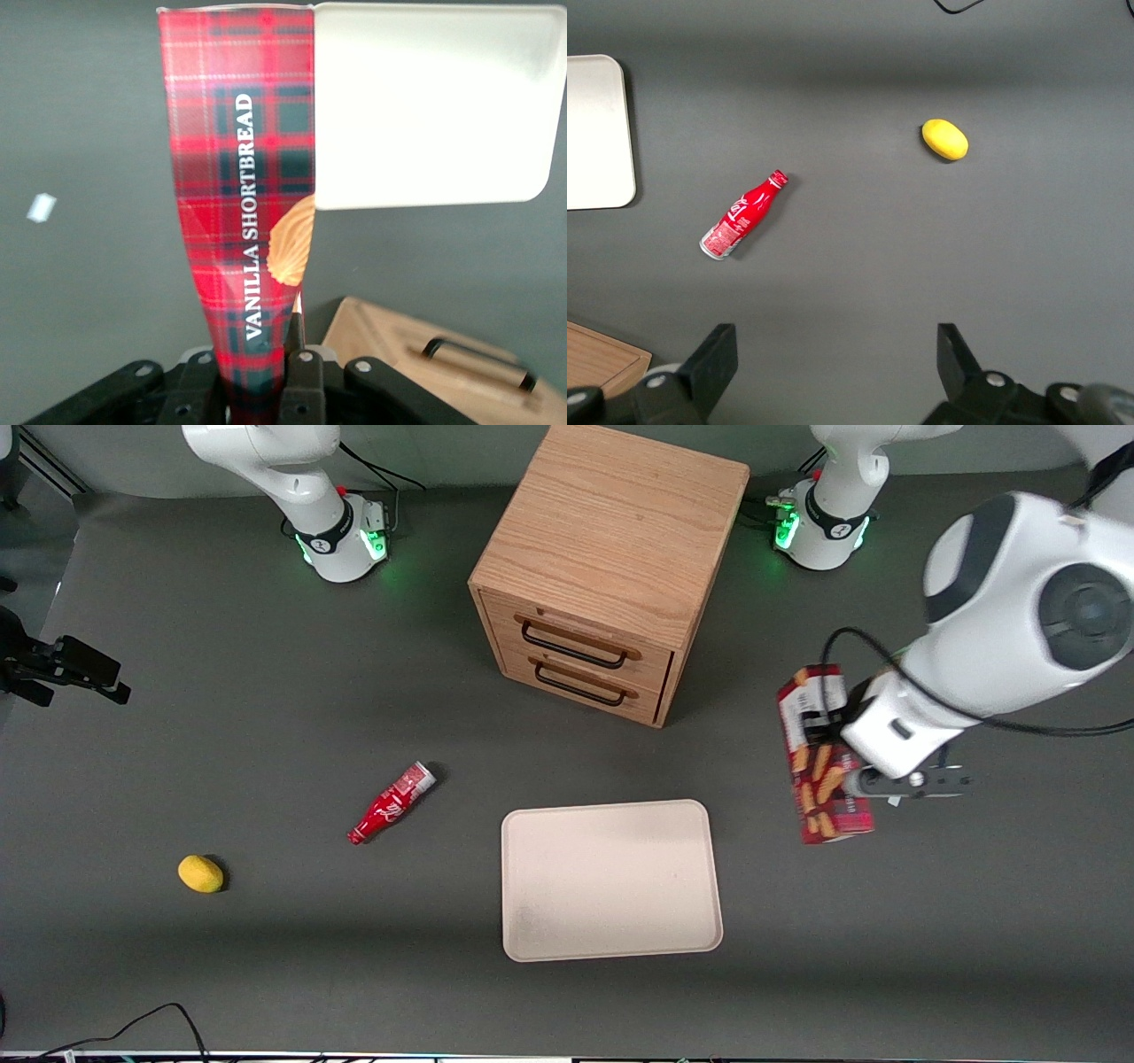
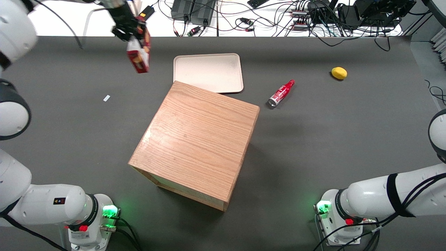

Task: Place red cookie box on tray
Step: 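Lift the box upright and carry it toward the white tray, then lower the upright box onto the tray's corner by the rim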

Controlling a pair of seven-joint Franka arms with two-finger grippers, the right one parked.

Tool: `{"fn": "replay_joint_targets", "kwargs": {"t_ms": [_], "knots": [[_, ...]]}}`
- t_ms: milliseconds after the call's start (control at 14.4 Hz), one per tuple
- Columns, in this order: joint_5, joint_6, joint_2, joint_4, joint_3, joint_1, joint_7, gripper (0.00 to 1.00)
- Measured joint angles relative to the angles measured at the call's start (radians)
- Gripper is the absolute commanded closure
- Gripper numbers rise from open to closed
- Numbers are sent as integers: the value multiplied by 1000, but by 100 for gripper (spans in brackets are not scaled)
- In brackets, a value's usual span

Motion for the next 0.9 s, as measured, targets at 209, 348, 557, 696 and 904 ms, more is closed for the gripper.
{"fn": "replay_joint_targets", "kwargs": {"t_ms": [209,348,557,696,904], "knots": [[71,133,110,-4,-23,-66,-110,100],[115,193,180,-6,-44,-77,-138,100],[199,315,265,-23,-47,-77,-168,100],[267,406,321,-42,-51,-78,-195,100],[378,511,402,-50,-60,-85,-274,100]]}}
